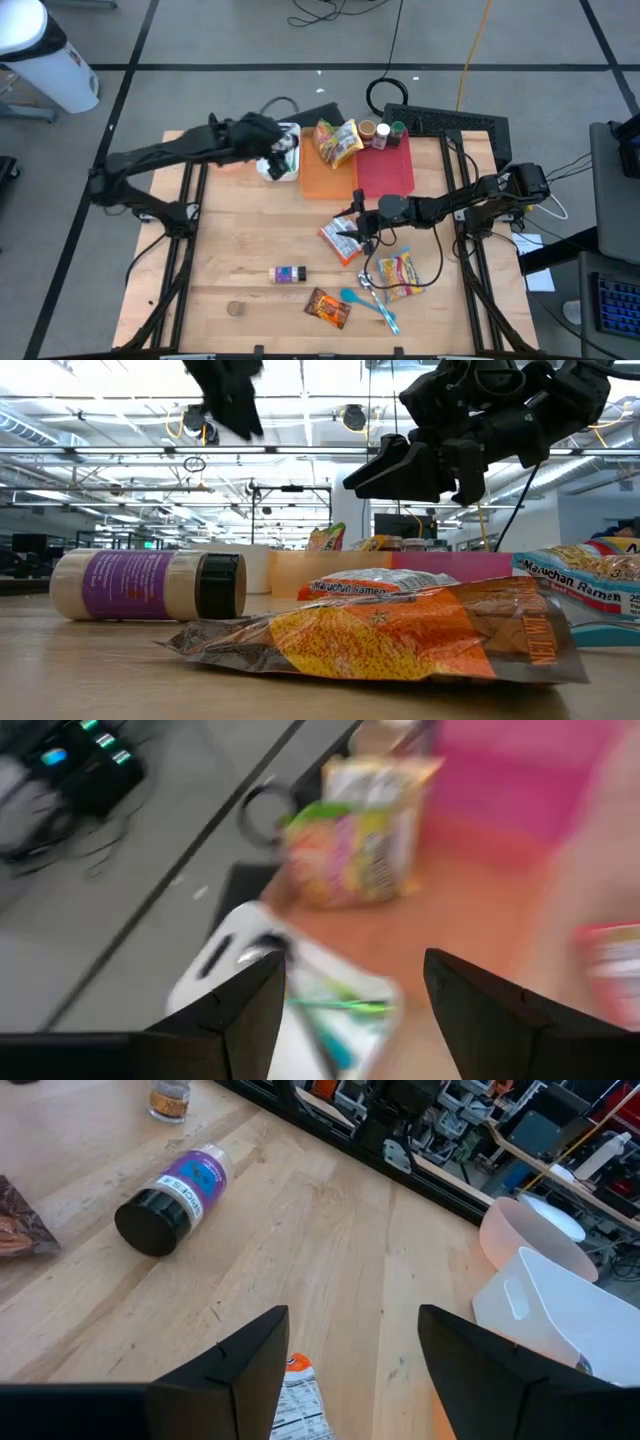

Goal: Pick & Place Food Item
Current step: Put the brown seasoning bottle into the red bin

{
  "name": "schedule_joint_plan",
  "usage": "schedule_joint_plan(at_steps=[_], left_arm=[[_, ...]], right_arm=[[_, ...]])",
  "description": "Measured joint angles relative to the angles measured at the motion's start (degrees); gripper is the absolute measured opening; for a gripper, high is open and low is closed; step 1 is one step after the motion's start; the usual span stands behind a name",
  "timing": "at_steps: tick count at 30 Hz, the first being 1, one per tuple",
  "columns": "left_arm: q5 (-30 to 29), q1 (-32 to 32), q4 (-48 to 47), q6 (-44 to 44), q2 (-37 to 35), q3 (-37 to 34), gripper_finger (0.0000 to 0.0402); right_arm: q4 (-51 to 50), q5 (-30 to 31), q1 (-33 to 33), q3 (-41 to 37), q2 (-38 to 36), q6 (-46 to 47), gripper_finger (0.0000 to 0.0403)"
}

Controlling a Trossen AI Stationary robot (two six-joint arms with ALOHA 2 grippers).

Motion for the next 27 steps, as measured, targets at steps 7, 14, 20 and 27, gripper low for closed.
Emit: schedule_joint_plan(at_steps=[7, 14, 20, 27], left_arm=[[4.2, -5.3, 0.0, -4.6, -11.4, -0.2, 0.0243], [3.8, -15.1, 12.1, -8.2, -20.7, -13.8, 0.0243], [3.7, -23.0, 36.8, -10.2, -25.7, -33.9, 0.0243], [3.7, -29.8, 74.0, -12.8, -22.1, -53.1, 0.0243]], right_arm=[[0.0, 0.0, 0.0, 0.0, 0.0, 0.2, 0.0217], [0.0, 0.0, 0.0, 0.0, 0.0, 0.8, 0.0213], [0.4, 0.0, 0.0, 0.0, 0.0, 1.3, 0.0216], [1.4, -0.2, 0.0, 0.0, 0.0, 1.3, 0.0211]])
